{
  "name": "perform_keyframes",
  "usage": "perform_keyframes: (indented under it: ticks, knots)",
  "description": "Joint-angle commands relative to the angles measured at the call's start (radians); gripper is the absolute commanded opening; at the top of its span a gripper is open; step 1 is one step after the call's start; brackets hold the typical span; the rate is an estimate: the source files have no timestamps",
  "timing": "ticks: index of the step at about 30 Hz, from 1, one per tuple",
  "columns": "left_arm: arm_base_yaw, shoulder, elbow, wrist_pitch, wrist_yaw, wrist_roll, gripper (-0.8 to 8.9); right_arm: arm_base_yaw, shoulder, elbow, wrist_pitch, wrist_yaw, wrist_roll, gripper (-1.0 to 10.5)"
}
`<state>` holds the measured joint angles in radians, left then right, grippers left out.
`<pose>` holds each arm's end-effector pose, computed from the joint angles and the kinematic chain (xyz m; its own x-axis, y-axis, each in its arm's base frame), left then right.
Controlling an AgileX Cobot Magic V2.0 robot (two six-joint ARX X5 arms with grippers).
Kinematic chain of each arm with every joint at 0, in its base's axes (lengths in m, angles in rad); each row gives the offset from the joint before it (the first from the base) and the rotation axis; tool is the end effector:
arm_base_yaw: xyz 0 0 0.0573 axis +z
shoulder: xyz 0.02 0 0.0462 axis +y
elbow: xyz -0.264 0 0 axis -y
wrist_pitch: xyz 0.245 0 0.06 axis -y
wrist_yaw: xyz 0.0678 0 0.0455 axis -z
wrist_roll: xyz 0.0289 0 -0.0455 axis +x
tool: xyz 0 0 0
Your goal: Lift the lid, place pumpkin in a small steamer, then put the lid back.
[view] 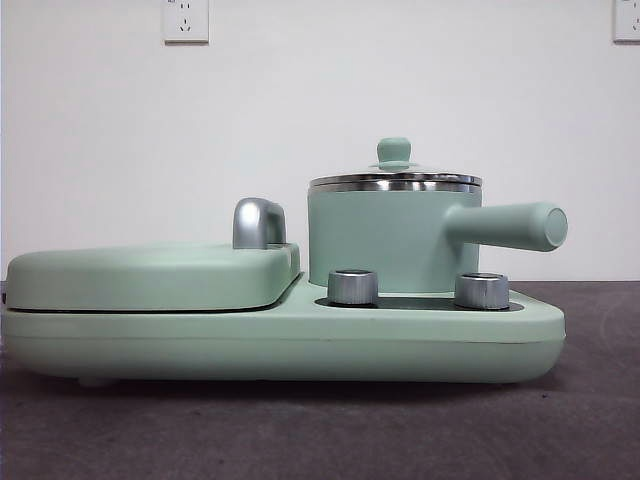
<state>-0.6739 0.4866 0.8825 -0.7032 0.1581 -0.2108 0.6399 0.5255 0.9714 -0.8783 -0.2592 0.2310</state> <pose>0.0608 -0.0543 0.3477 0.6372 -0.7104 -0.2987 0.6678 0.7025 -0.2460 0.0547 0.0500 0.3556 0.5510 0.7296 -0.4051 -0.6666 0.6768 0.3124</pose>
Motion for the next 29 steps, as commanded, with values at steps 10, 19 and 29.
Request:
perform_keyframes:
  ticks: [10,19,29]
  knots:
    - [0.443,-0.275,-0.469,0.378,-0.001,0.082,0.06,0.007,0.007,0.006,0.012,-0.003,-0.010,0.1]
    - [0.589,-0.407,-0.745,0.420,-0.112,0.114,0.06,0.007,0.007,0.006,0.012,-0.003,-0.010,0.1]
    - [0.655,-0.484,-0.846,0.517,-0.118,0.112,0.06,0.007,0.007,0.006,0.012,-0.003,-0.010,0.1]
